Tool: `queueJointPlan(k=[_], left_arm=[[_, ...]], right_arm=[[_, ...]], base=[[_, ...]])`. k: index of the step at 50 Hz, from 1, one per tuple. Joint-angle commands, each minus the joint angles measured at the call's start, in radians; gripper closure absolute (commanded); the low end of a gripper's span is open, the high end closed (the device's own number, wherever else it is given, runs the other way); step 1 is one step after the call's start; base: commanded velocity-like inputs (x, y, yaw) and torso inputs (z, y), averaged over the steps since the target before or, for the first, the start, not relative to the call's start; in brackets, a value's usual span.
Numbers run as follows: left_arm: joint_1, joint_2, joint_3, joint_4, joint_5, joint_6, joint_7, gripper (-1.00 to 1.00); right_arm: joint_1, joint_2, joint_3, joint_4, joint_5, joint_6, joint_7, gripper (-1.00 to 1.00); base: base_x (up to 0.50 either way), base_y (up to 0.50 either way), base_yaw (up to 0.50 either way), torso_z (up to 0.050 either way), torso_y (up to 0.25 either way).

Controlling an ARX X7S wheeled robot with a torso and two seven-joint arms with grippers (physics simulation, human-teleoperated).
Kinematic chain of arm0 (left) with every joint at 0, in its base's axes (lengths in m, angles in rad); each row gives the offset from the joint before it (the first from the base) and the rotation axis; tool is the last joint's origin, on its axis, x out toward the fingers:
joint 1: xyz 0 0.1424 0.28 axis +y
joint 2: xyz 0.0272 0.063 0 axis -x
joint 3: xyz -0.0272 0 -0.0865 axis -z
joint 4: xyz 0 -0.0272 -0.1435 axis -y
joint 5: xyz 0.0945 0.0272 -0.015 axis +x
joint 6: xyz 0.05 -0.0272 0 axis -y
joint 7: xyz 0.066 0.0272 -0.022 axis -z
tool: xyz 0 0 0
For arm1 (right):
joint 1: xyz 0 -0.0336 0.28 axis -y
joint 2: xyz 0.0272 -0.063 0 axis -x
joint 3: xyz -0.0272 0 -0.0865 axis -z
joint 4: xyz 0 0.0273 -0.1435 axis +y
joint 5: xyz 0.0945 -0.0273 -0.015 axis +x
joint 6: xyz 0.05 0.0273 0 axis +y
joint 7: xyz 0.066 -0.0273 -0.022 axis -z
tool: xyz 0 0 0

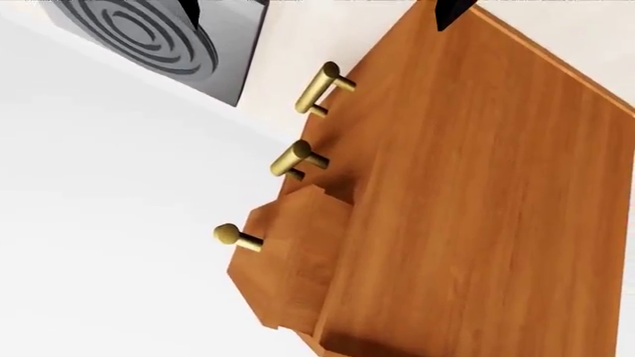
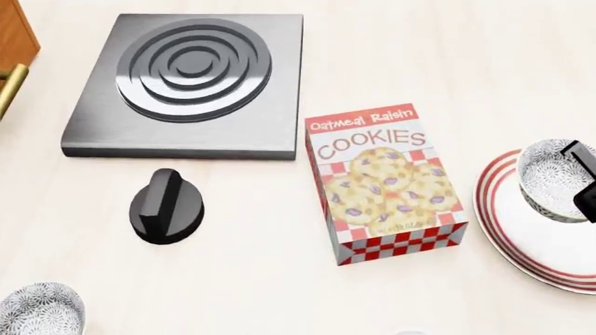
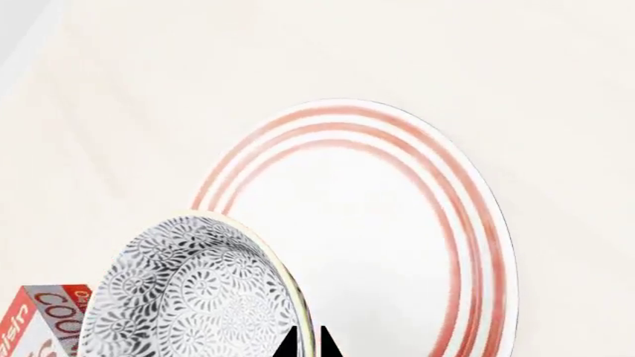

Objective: Pick the akita bowl from table center and place it on the plate.

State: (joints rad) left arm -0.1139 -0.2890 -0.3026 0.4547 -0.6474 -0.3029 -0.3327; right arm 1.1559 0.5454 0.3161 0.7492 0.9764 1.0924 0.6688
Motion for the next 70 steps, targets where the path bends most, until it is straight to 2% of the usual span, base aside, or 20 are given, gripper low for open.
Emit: queueJointPlan(k=[1, 21, 40, 41, 46, 48, 52, 55, 58, 64, 70], left_arm=[[0.008, -0.003, 0.002, 0.01, -0.008, -0.001, -0.004, -1.0], [0.009, -0.014, 0.004, 0.019, -0.017, -0.008, -0.015, -1.0], [0.012, -0.02, 0.008, 0.022, -0.028, -0.008, -0.018, -1.0], [0.012, -0.019, 0.008, 0.021, -0.027, -0.007, -0.019, -1.0], [0.013, -0.021, 0.011, 0.021, -0.028, -0.007, -0.02, -1.0], [0.015, -0.022, 0.009, 0.023, -0.03, -0.007, -0.021, -1.0], [0.016, -0.023, 0.008, 0.023, -0.031, -0.006, -0.021, -1.0], [0.016, -0.024, 0.009, 0.022, -0.031, -0.004, -0.021, -1.0], [0.018, -0.025, 0.006, 0.023, -0.035, -0.004, -0.022, -1.0], [0.021, -0.027, 0.007, 0.027, -0.037, -0.002, -0.025, -1.0], [0.024, -0.03, 0.001, 0.035, -0.046, -0.004, -0.03, -1.0]], right_arm=[[0.075, 0.005, -0.06, 0.172, -0.077, -0.122, -0.109, 1.0], [0.231, 0.003, -0.146, 0.551, -0.217, -0.335, -0.283, 1.0], [0.205, -0.018, 0.015, 0.558, -0.363, -0.369, -0.309, 1.0], [0.205, -0.019, 0.023, 0.558, -0.373, -0.369, -0.308, -1.0], [0.208, -0.017, 0.049, 0.554, -0.404, -0.394, -0.309, -1.0], [0.183, -0.024, 0.084, 0.483, -0.372, -0.411, -0.304, -1.0], [0.029, -0.086, 0.213, 0.075, -0.232, -0.378, -0.26, -1.0], [-0.041, -0.149, 0.322, -0.171, -0.122, -0.414, -0.268, -1.0], [-0.076, -0.201, 0.371, -0.365, -0.047, -0.423, -0.278, -1.0], [-0.107, -0.252, 0.352, -0.63, 0.031, -0.384, -0.285, -1.0], [-0.119, -0.268, 0.268, -0.85, 0.074, -0.316, -0.279, -1.0]], base=[[0.0, 0.0, 0.0, 0.0, 0.0], [0.0, 0.0, 0.0, 0.0, 0.0], [0.0, 0.0, 0.0, 0.0, 0.0], [0.0, 0.0, 0.0, 0.0, 0.0], [0.0, 0.0, 0.0, 0.0, 0.0], [0.0, 0.0, 0.0, 0.0, 0.0], [0.0, 0.0, 0.0, 0.0, 0.0], [0.0, 0.0, 0.0, 0.0, 0.0], [0.0, 0.0, 0.0, 0.0, 0.0], [0.0, 0.0, 0.0, 0.0, 0.0], [0.0, 0.0, 0.0, 0.0, 0.0]])
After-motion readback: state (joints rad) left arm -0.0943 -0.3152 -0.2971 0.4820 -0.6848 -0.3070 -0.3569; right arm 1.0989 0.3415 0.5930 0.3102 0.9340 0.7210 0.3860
